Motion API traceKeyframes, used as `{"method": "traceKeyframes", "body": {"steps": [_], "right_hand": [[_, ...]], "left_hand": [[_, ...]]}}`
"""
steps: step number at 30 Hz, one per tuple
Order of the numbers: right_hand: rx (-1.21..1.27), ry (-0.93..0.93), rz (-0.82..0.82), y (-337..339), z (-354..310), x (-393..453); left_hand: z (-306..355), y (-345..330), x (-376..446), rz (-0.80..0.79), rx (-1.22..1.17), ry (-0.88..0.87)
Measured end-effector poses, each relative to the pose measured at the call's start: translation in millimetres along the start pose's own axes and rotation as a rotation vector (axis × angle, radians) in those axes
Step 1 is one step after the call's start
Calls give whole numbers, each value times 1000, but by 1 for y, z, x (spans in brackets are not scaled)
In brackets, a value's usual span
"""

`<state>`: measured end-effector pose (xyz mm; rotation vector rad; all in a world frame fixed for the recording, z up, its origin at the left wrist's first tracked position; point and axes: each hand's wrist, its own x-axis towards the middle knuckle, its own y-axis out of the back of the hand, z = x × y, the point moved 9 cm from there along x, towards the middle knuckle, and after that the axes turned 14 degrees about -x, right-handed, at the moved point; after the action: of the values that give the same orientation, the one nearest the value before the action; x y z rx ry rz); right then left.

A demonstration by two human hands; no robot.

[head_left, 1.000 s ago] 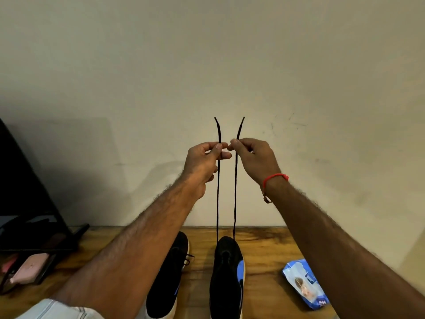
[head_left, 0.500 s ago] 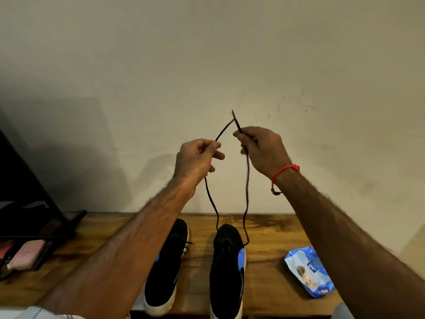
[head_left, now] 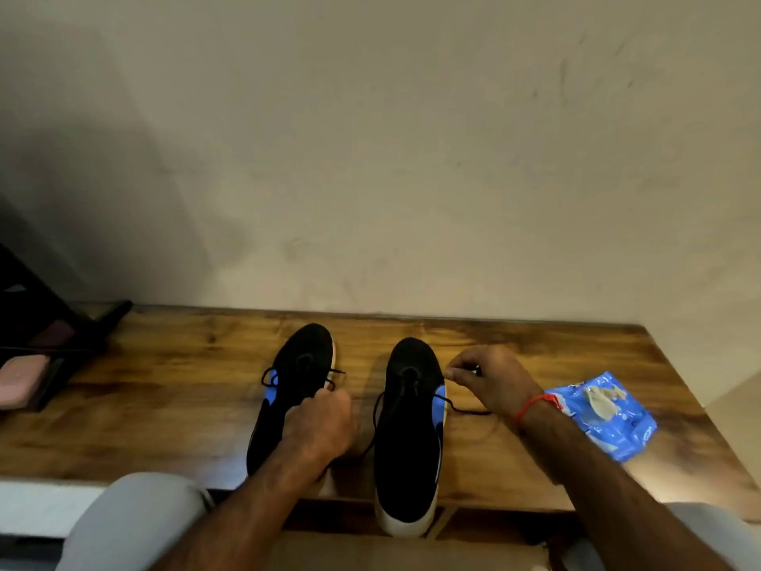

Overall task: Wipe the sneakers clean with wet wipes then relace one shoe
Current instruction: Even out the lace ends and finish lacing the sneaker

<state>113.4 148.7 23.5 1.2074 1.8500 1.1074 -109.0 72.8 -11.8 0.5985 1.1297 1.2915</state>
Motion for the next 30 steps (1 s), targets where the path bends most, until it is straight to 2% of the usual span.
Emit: {"method": "traceKeyframes", "body": {"steps": [3,8,14,20,24,27,30], "right_hand": [[51,13,-59,-16,-2,8],[159,-27,-73,-26,0,19],[210,-97,-74,-29,1,18],[281,-144,-92,-33,5,17],[345,-142,-100,-34,2,15],[322,-144,-80,-32,1,16],[307,-157,-75,-37,1,18]], "left_hand": [[7,-5,5,-7,171,18],[33,12,8,181,12,-94],[16,-26,25,-39,-221,28],[12,-4,29,104,-498,-34],[22,-6,33,107,-493,-140],[23,-14,34,50,-518,-94],[25,-14,32,59,-441,-124]]}}
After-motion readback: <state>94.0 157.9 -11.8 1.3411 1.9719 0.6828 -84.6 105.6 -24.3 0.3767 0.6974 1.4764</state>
